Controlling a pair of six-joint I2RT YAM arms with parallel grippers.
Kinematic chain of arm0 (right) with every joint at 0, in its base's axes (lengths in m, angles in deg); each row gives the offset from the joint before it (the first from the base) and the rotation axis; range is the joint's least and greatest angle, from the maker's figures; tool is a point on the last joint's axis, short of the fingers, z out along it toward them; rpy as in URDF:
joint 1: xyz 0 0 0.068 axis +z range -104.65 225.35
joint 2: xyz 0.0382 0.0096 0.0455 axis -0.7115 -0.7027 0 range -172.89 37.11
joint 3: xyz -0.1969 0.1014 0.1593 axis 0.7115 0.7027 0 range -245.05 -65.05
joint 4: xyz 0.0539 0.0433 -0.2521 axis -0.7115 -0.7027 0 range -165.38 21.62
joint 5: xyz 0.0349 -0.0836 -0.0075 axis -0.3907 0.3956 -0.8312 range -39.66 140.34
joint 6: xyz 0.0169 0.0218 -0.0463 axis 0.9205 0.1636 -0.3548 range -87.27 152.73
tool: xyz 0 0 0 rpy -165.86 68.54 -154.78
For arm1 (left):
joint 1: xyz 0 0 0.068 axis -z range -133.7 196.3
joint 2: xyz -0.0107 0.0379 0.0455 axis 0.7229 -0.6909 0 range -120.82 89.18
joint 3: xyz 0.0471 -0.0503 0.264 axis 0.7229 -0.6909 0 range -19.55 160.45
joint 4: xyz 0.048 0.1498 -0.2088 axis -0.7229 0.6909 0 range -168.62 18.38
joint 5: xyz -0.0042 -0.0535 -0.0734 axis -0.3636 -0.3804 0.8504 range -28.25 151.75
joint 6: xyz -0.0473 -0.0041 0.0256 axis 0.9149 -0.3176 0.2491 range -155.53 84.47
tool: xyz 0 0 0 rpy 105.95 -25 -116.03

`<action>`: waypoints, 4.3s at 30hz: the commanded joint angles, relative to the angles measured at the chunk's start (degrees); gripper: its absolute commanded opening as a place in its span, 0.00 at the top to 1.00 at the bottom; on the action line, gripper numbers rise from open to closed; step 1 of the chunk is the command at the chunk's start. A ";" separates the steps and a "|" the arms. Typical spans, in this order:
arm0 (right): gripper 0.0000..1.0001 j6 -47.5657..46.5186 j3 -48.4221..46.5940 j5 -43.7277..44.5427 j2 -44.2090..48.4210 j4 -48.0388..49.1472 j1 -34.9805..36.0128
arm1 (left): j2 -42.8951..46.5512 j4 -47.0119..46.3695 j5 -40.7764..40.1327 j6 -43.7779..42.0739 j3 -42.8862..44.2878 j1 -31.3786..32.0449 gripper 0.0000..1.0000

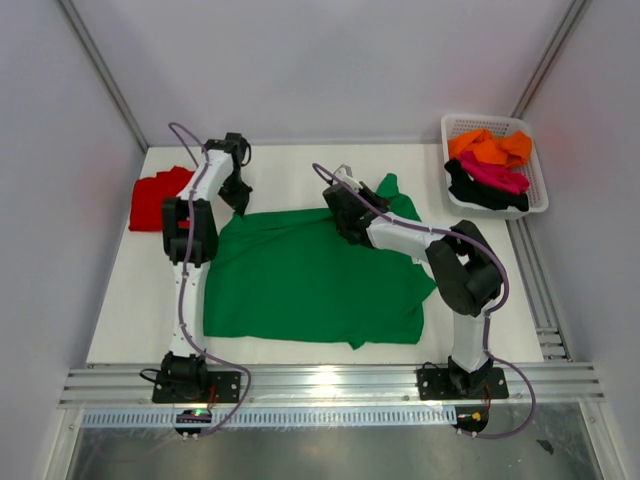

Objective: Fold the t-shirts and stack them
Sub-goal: Flatten out the tshirt

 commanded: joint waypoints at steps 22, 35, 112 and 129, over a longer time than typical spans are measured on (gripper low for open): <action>0.97 -5.56 0.04 5.18 3.93 11.99 0.32 | 12.08 1.40 -13.10 -13.32 0.50 -0.39 1.00; 0.97 -11.89 1.97 11.41 4.63 20.08 0.24 | 22.10 -0.90 -12.49 -19.39 -0.20 -0.39 1.00; 0.25 -88.79 -7.17 32.24 -15.32 99.10 2.87 | 27.55 4.12 -16.27 -22.12 -12.07 -0.39 1.00; 0.09 -95.64 -45.06 40.35 -16.80 98.84 8.41 | 26.06 1.92 -12.23 -20.89 -14.70 0.14 1.00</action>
